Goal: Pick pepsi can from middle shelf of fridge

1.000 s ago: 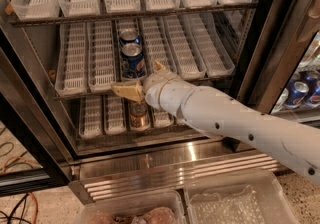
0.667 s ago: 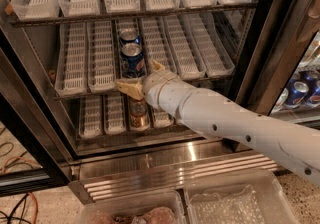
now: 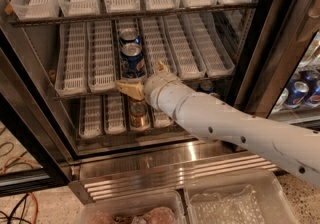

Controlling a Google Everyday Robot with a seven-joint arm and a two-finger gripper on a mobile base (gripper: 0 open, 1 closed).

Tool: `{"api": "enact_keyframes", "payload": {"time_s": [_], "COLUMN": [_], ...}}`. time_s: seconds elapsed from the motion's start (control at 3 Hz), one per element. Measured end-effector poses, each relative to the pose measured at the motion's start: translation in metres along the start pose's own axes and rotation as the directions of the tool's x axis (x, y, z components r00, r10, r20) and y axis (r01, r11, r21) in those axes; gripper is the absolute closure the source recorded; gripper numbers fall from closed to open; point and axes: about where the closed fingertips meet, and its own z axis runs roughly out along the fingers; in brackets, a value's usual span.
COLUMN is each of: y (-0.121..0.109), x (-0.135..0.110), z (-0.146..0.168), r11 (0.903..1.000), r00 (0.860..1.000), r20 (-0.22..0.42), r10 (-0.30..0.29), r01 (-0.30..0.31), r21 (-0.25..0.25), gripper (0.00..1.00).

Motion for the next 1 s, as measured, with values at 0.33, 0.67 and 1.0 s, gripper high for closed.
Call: {"api": "enact_keyframes", "payload": {"time_s": [0.33,0.67,1.0], "y": [-0.004,-0.001,0.002], "x": [-0.007,-0.017,-0.022], "z": [0.007,0.019,0.028], "r11": [0.9999,1.0,1.0], "r00": [1.0,0.999,0.998], "r20": [0.024,0.048,0.061], "r10": [0.0,-0.001,0.003], "r01": [-0.001,0.0,-0.002], "r21": [0.01,0.002,-0.01], "gripper": [0.27,0.28,0.28]}}
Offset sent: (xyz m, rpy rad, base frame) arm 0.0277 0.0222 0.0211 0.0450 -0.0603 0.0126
